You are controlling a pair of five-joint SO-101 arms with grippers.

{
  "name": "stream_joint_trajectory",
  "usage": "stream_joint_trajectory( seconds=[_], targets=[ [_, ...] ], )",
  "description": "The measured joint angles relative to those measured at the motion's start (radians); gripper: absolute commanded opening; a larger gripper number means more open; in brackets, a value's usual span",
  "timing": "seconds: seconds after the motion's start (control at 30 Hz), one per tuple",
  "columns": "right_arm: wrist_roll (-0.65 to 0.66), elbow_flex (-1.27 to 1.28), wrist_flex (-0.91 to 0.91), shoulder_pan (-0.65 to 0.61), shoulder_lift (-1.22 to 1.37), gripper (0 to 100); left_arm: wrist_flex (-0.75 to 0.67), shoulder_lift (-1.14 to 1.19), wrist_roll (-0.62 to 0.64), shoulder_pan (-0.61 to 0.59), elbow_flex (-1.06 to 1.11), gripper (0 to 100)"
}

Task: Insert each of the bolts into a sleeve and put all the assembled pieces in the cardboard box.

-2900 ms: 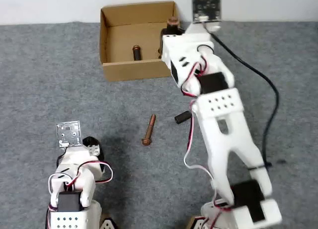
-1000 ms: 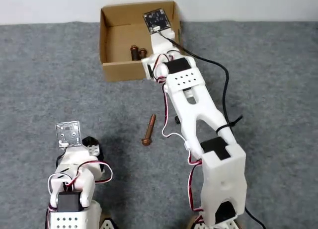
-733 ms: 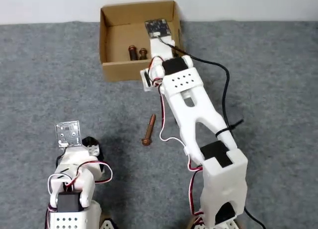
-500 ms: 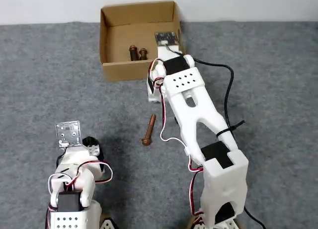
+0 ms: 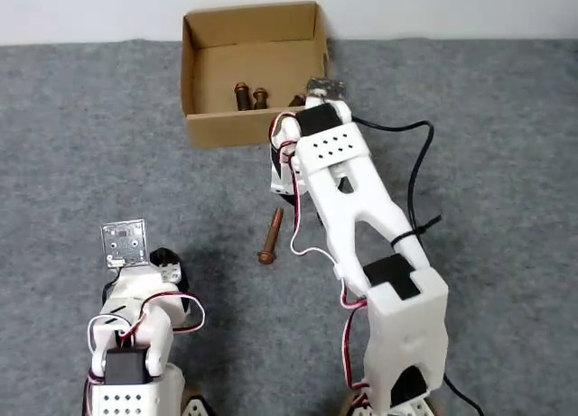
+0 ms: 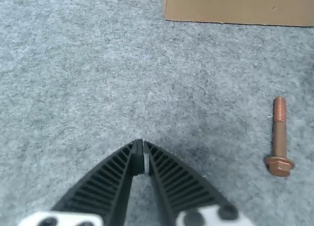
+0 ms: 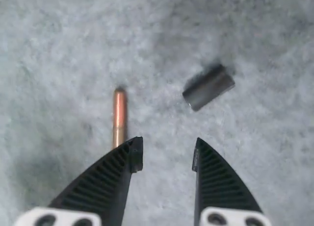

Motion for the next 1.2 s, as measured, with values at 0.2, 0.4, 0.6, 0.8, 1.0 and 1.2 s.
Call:
stream_joint_trajectory(
  seconds=[0.2,0.4,0.6,0.8,1.0,1.2],
  targets=[
    [-0.055,0.000,-0.035,0.072,0.087,15.8,0.000,0.000,0.000,0.000,0.000,0],
    [-0.078,0.000,-0.035,0.114,0.140,15.8,0.000,0.000,-0.002,-0.002,0.000,0],
    [-0.095,-0.005,-0.106,0.120,0.186,15.7,0.000,0.000,0.000,-0.003,0.000,0],
    [-0.095,-0.011,-0.169,0.123,0.239,13.2,0.000,0.000,0.000,-0.003,0.000,0],
    [-0.095,-0.020,-0.115,0.132,0.250,2.3,0.000,0.000,0.000,-0.003,0.000,0],
    [-0.095,-0.018,-0.034,0.129,0.193,0.8,0.000,0.000,0.000,-0.003,0.000,0]
  ],
)
